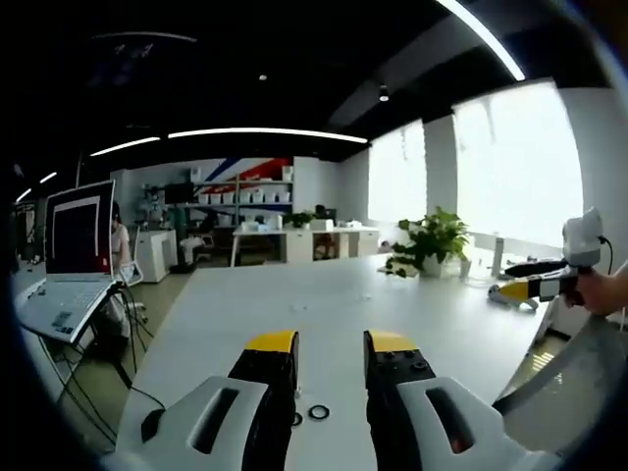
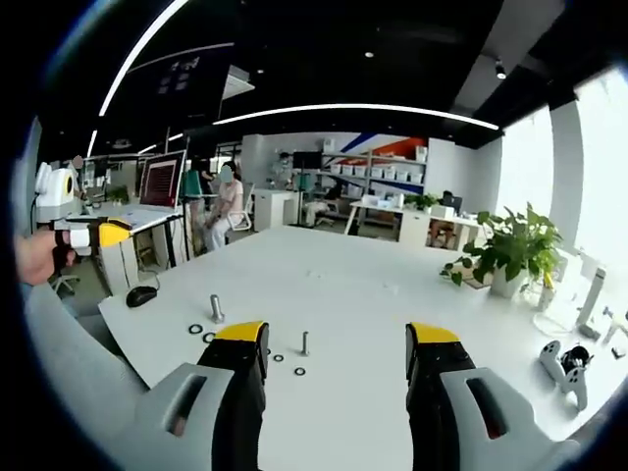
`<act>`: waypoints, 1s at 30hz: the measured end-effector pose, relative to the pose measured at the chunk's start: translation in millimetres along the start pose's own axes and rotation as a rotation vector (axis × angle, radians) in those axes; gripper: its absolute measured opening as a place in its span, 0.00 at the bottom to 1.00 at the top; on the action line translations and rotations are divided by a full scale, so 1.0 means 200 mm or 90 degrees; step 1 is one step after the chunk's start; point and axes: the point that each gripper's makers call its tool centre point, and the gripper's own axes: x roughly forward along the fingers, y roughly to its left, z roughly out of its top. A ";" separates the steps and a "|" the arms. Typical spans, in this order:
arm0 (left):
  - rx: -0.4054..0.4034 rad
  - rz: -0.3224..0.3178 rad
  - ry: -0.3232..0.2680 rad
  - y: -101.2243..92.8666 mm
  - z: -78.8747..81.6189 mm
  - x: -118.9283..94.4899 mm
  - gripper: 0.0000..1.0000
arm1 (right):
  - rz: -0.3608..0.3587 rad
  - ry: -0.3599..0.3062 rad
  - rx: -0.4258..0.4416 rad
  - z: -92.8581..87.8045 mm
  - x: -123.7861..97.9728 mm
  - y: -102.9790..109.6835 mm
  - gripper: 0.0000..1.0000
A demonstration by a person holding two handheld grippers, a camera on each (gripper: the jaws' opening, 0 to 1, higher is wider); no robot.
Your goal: Place the washer onto the threaded stud by aligning its center hole with the stud, sliding it down to the base, and recovering from edge contact or off-axis alignment until the washer reaches the visible bottom stop.
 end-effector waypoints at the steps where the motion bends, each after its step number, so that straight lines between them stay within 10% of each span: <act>1: 0.000 0.000 0.000 0.00 0.00 0.00 0.25 | 0.000 0.002 0.000 0.00 0.00 0.00 0.59; 30: -0.008 0.008 -0.010 0.02 0.01 -0.01 0.23 | 0.000 0.006 -0.008 -0.01 0.00 0.01 0.59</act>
